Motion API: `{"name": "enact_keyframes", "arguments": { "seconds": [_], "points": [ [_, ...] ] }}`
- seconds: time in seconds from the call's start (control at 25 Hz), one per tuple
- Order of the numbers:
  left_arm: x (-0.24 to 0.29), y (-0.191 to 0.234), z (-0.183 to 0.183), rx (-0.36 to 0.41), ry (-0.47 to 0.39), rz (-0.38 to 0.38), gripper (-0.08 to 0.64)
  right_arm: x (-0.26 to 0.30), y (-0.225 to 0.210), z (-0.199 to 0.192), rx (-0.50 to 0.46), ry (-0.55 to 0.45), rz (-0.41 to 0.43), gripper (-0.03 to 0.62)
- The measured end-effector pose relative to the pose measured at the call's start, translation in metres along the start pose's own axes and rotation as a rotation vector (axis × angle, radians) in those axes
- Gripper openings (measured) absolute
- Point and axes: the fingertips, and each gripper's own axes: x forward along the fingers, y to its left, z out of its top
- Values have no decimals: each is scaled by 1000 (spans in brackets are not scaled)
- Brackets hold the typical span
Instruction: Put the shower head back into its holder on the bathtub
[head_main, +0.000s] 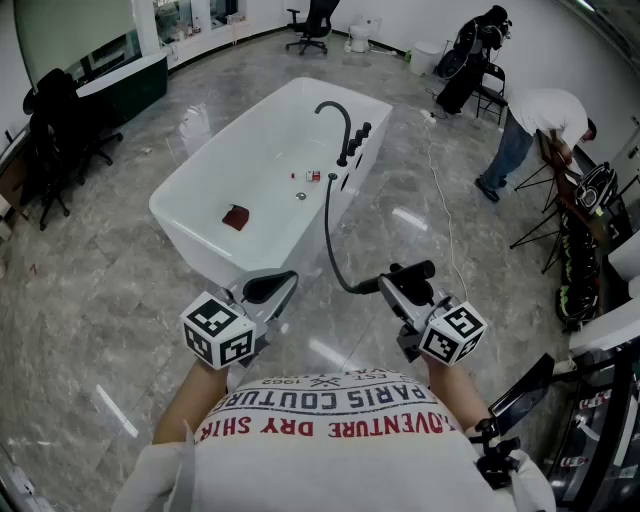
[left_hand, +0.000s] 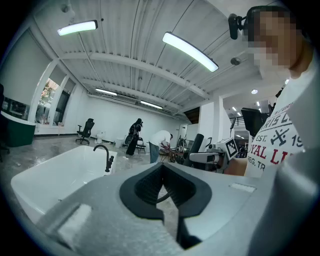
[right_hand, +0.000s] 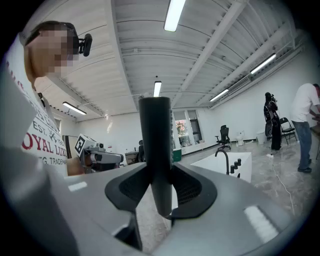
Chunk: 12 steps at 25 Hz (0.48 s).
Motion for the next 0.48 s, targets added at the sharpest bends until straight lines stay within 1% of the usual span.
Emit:
{"name": "enact_keyframes", "arguments": {
  "seconds": [0.32, 0.48],
  "points": [
    [-9, 3, 4, 11, -2, -9, 4, 8, 9, 6, -7, -16, -13, 135],
    [-12, 3, 5, 13, -7, -25, 3, 8, 11, 2, -6, -14, -31, 135]
  ]
}}
